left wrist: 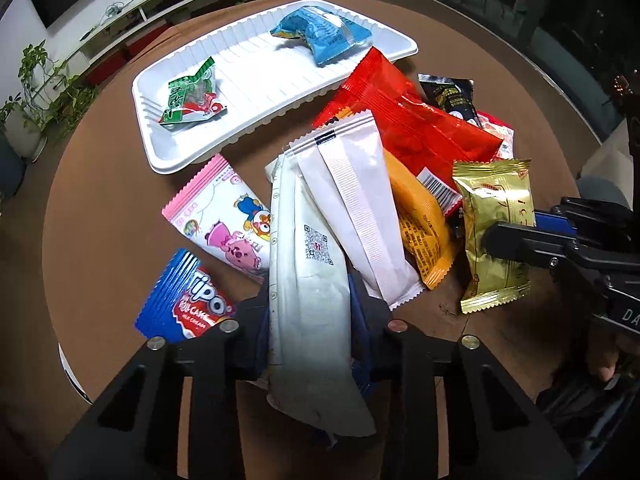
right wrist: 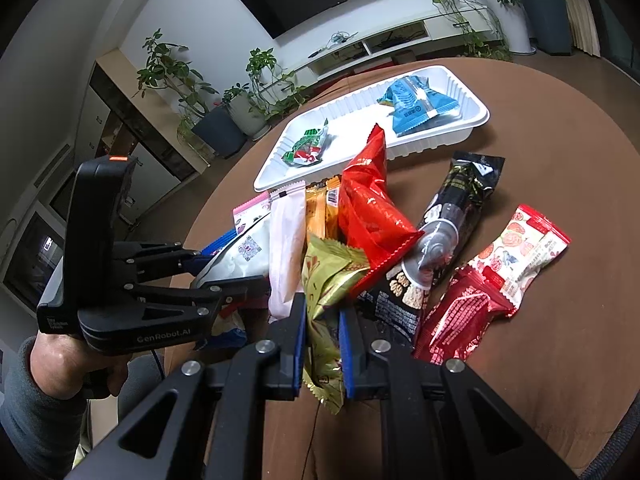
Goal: Organize snacks
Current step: 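Lift the white packet with the left gripper while the right gripper holds the gold packet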
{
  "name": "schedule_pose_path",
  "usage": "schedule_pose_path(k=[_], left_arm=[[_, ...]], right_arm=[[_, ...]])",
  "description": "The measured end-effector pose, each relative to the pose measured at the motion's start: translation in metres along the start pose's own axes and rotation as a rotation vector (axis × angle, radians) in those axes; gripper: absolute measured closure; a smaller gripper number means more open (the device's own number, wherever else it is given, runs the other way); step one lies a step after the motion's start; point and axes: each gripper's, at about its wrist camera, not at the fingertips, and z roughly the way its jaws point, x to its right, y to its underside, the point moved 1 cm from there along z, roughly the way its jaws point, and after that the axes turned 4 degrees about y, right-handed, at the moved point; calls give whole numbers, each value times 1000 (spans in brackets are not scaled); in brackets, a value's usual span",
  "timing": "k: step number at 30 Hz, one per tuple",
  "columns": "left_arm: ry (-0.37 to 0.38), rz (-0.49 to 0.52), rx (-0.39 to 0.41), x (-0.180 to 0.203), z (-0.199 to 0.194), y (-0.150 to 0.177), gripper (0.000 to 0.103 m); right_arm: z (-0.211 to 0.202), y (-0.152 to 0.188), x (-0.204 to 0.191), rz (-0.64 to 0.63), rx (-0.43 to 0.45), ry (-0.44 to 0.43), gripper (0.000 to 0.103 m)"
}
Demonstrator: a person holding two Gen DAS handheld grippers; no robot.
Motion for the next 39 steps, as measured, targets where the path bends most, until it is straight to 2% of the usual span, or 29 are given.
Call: schedule_pose_path(k=[11, 20, 39], left_arm=[[40, -29, 73, -6, -10, 3, 81], [75, -89, 112, -17, -15, 9, 81], [185, -228, 262, -23, -56, 32, 82]], right_arm=[[0, 0, 1, 1, -1, 1, 87], [-2, -1, 0, -8, -3, 14, 87], [-14, -1, -3, -11, 23, 8, 87]])
